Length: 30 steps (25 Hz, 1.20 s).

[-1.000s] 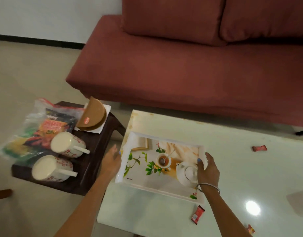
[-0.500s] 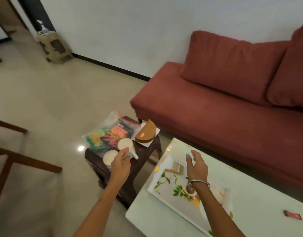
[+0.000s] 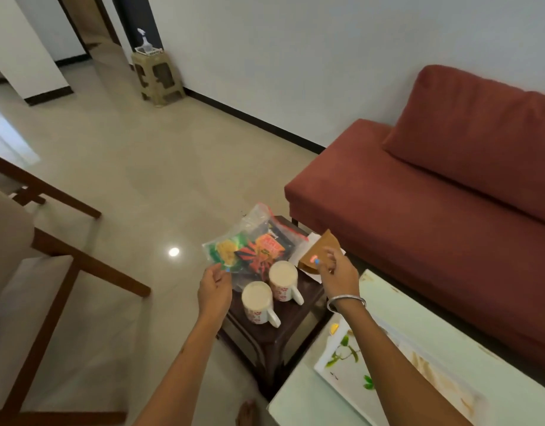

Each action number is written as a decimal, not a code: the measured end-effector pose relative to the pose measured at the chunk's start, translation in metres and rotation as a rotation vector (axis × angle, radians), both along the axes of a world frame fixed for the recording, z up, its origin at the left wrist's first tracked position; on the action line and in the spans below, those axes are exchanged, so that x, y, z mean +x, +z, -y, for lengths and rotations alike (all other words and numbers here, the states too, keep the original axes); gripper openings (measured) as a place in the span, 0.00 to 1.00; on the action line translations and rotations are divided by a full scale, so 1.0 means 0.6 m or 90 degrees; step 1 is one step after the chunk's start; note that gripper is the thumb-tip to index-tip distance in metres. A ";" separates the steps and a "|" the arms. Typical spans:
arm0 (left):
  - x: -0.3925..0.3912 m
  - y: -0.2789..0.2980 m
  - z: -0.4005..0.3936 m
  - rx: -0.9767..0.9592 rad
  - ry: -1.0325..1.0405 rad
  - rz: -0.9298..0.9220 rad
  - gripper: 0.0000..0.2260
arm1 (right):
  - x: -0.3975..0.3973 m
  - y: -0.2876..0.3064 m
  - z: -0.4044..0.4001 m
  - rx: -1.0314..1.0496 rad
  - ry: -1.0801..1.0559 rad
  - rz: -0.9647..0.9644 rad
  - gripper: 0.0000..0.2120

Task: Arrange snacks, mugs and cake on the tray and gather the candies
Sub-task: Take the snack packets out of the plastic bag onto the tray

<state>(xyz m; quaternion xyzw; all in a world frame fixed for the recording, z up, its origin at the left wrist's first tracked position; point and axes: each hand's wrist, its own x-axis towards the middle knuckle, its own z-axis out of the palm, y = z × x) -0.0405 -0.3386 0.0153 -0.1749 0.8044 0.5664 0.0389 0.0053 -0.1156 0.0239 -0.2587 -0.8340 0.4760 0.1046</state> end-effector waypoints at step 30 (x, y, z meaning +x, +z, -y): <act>-0.625 -0.264 -0.151 -0.090 -0.331 0.283 0.38 | -0.453 -0.318 -0.049 0.416 0.038 0.533 0.18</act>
